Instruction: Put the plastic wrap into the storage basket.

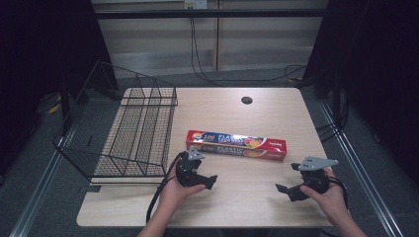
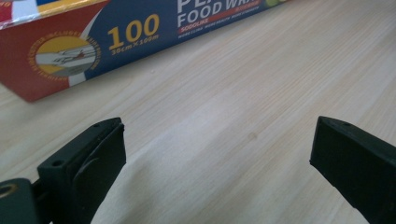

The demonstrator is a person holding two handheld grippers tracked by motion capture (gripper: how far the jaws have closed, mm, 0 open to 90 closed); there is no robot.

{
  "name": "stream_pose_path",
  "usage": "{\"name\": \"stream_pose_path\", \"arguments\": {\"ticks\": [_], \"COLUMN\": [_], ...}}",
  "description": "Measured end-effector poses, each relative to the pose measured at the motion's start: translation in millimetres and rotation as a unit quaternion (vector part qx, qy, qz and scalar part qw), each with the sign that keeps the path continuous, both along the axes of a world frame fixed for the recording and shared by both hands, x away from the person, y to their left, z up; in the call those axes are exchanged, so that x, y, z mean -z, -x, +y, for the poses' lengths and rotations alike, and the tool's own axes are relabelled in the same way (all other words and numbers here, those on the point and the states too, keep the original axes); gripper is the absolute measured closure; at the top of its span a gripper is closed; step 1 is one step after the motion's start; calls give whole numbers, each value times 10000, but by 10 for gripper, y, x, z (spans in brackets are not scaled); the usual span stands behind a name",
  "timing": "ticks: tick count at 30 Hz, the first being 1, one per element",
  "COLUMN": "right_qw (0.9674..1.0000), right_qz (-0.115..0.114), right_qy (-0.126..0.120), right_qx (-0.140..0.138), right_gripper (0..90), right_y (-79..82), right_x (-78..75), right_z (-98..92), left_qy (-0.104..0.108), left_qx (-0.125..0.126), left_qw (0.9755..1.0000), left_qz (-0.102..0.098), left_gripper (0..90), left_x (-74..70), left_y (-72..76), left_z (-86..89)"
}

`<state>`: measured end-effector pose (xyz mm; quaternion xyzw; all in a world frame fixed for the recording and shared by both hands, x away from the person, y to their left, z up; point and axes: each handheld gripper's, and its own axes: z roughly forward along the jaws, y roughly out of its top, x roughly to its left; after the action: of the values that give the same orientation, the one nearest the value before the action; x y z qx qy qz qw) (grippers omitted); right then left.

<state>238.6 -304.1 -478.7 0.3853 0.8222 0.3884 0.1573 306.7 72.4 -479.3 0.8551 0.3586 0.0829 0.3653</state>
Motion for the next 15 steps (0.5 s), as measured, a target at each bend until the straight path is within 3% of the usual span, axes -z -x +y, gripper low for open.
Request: {"name": "stream_pose_path", "arguments": {"ticks": [7, 8, 12, 15], "right_qw": [10000, 10000, 10000, 9999], "right_qz": [-54, -50, -41, -43], "right_qy": [15, 4, -35, -79], "right_qx": [42, 32, 43, 83], "right_gripper": [18, 18, 20, 20], "right_y": [16, 16, 24, 39], "right_x": [-22, -23, -28, -38], "right_z": [-34, -38, -56, -77], "left_qy": [166, 96, 418, 464], "left_qx": [67, 113, 145, 177], "left_qw": [9998, 9998, 9987, 9983], "left_qz": [131, 133, 261, 294], "left_gripper": [30, 29, 13, 9], "left_x": [-18, -30, -49, -66], "left_y": [-32, -39, -58, -67], "left_z": [-8, 0, -14, -39]}}
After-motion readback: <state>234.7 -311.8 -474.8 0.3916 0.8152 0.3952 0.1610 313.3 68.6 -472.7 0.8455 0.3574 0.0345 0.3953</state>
